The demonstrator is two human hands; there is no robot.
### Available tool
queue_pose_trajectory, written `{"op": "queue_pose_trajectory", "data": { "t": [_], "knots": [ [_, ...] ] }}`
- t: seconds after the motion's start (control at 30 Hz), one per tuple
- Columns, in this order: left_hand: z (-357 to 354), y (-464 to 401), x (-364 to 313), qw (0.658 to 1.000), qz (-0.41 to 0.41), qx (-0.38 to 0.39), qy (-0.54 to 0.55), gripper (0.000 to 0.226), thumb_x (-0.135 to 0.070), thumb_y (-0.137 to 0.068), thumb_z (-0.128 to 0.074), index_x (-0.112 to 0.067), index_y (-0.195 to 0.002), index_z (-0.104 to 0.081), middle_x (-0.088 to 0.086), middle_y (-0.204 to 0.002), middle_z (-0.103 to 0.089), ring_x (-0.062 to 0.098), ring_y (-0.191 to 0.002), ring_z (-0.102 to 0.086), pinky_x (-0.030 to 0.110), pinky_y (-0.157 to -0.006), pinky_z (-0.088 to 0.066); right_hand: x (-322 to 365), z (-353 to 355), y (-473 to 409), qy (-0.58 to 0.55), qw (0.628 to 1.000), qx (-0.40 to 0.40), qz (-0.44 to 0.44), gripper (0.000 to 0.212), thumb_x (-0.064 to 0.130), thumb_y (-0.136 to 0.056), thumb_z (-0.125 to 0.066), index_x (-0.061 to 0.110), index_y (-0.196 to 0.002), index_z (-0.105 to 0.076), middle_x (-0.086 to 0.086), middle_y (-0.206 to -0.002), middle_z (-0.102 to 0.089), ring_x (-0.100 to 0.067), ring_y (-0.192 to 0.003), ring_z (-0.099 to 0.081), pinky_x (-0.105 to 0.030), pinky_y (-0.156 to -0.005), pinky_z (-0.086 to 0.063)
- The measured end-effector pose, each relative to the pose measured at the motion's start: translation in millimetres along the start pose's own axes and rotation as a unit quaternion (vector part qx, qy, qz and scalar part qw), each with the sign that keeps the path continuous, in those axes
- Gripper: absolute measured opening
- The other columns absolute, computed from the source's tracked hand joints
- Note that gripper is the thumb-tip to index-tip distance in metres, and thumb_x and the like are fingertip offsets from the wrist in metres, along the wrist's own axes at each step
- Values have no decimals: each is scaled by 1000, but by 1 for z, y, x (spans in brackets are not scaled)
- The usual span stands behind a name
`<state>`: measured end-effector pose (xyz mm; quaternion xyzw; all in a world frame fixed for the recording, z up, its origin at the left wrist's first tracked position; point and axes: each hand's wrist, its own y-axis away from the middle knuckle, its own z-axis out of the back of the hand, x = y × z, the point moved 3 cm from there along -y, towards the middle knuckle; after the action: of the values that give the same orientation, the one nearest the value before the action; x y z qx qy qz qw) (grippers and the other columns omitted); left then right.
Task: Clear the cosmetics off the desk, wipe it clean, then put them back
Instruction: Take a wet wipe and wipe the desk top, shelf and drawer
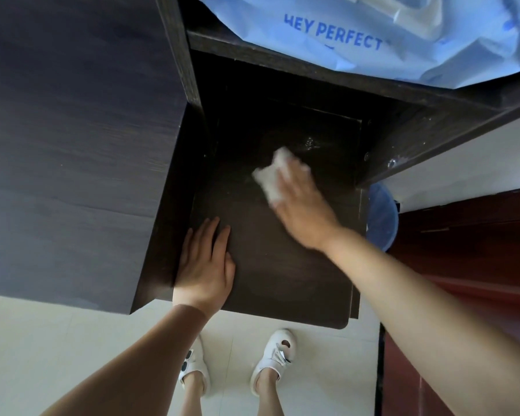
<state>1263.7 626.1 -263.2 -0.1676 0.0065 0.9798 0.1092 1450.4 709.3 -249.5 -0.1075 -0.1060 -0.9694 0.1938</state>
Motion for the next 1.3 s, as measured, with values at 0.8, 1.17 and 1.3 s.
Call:
{"op": "queue_pose_trajectory", "data": {
  "t": [0.8,1.17,1.3],
  "knots": [
    [-1,2,0,1000,4,14,-12,45,-21,-85,-34,-8,-127,-40,19,-133,-50,26,-127,-31,37,-112,-10,-25,27,-120,-2,994,83,72,55,41,-97,-25,32,-148,-6,-6,-159,5,-31,-145,1,-41,-118,-4],
    [-1,2,0,1000,0,5,3,45,-20,-83,-34,-6,-125,-42,21,-131,-51,27,-126,-32,40,-111,-15,11,6,-27,24,945,146,292,59,39,-95,-24,31,-146,4,7,-155,9,-12,-143,10,-33,-118,9],
    [-1,3,0,1000,-3,-2,7,45,-21,-84,-34,-6,-127,-40,19,-133,-49,26,-127,-31,40,-111,-14,-67,26,-65,16,997,27,-76,54,32,-99,-27,19,-149,-10,-15,-158,0,-31,-145,-1,-40,-117,-1]
  ]
}}
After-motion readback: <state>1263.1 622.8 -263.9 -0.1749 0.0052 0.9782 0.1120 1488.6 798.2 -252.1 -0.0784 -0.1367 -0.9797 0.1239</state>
